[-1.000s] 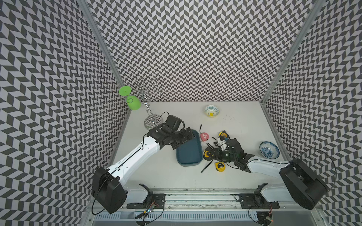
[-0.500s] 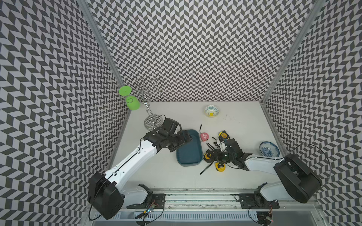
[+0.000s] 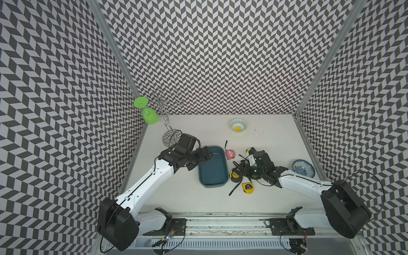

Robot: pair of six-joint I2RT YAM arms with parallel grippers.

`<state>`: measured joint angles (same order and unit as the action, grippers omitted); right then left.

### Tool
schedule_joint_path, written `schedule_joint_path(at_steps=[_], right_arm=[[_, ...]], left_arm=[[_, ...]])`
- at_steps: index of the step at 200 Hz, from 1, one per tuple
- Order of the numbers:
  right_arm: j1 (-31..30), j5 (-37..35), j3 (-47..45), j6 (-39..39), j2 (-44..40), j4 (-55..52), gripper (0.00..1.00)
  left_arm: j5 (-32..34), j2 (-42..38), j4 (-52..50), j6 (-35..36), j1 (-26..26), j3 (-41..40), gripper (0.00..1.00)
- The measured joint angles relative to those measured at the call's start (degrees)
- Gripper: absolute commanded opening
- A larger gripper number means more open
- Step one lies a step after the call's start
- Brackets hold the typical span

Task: Take the tape measure out of the storage box
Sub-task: Place the tape measure at the center of the board, then reset both arms

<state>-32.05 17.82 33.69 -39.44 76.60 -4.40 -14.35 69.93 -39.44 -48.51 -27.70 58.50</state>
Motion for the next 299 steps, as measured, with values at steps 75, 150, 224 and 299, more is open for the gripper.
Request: schedule_joint_path(at_steps=[75,150,224,299], right_arm=[[2.5,-6.5,4.4,4.7,-6.2,-6.5,0.96],[12.3,-11.9,6.6,11.2,-7.9,-4.1,1.00],[20.7,-26.7,7.0,18.8,-1.4,8.2,1.00],[25.2,-35.9,-12.0,32.3,4.2,40.2,1.00]], left_arm=[[4.1,-1.3,2.4,8.3,7.6,-2.2,1.00],[12.6,-3.9,12.5,23.2,14.6,-8.6,1.00],[20.1,-6.8,38.9,35.7,22.3,-27.6,1.00],[20.9,2.8,64.8,40.0,29.5,-33.7,1.00]])
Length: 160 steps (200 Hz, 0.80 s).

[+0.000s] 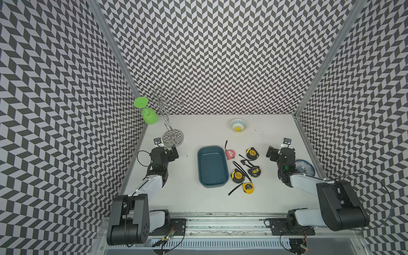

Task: Take the tape measure out of the storage box
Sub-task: Reset both arms

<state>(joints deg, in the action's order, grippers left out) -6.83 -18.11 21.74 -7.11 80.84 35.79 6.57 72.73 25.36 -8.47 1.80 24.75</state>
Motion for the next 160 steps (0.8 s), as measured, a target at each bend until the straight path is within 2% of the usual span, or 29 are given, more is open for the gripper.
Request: schedule_joint_path(at_steps=[49,77,102,160], right_arm=[[1.0,0.7,-1.9,4.6,3.5,17.3,0.99],[1.1,1.1,-7.0,5.2,5.7,27.6,1.00],[1.1,0.8,-9.4,5.4,7.1,32.6,1.00],[1.1,0.0,-10.2,5.4,7.1,36.3,1.00]], left_arm=[[-2.4,4.0,15.5,3.7,0.1,-4.5,0.99],[-4.8,9.6,24.4,4.6,0.1,-4.5,0.97],[-7.3,14.3,29.8,6.0,-0.2,-5.1,0.97],[-8.9,15.5,39.3,7.6,-0.7,-9.0,0.99]])
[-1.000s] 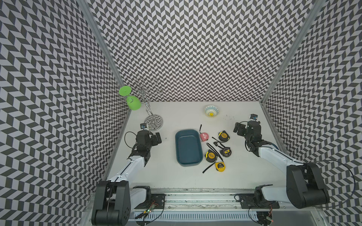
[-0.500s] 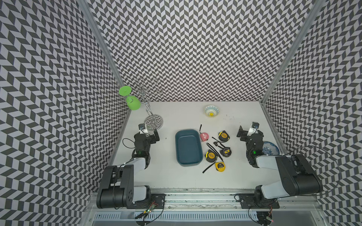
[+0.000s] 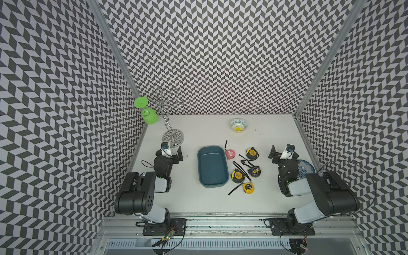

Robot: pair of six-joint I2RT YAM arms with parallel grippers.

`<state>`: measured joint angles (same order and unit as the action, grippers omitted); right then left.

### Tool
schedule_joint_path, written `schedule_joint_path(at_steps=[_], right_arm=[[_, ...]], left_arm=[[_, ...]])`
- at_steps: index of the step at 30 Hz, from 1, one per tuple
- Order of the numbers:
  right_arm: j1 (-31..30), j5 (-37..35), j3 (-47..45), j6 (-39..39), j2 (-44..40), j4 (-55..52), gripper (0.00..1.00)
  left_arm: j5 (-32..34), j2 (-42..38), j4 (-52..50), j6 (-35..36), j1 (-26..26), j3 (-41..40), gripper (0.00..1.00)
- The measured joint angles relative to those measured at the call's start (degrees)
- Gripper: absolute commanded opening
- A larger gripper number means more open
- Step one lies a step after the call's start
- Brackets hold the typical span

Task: Take the tape measure out of the storage box
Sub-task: Reset both arms

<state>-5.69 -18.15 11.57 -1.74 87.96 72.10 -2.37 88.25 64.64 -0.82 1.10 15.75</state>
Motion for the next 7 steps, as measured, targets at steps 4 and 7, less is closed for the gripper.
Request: schedule_joint_path(at_steps=[4,7], right_arm=[[0.0,-0.1,0.6,0.0,0.2,-0.3,1.00],[0.2,-0.1,1.7,0.0,0.2,-0.2,1.00]], left_arm=[[-0.2,0.0,1.6,0.1,0.0,0.0,1.00],[-0.3,0.0,2.0,0.2,0.0,0.0,1.00]])
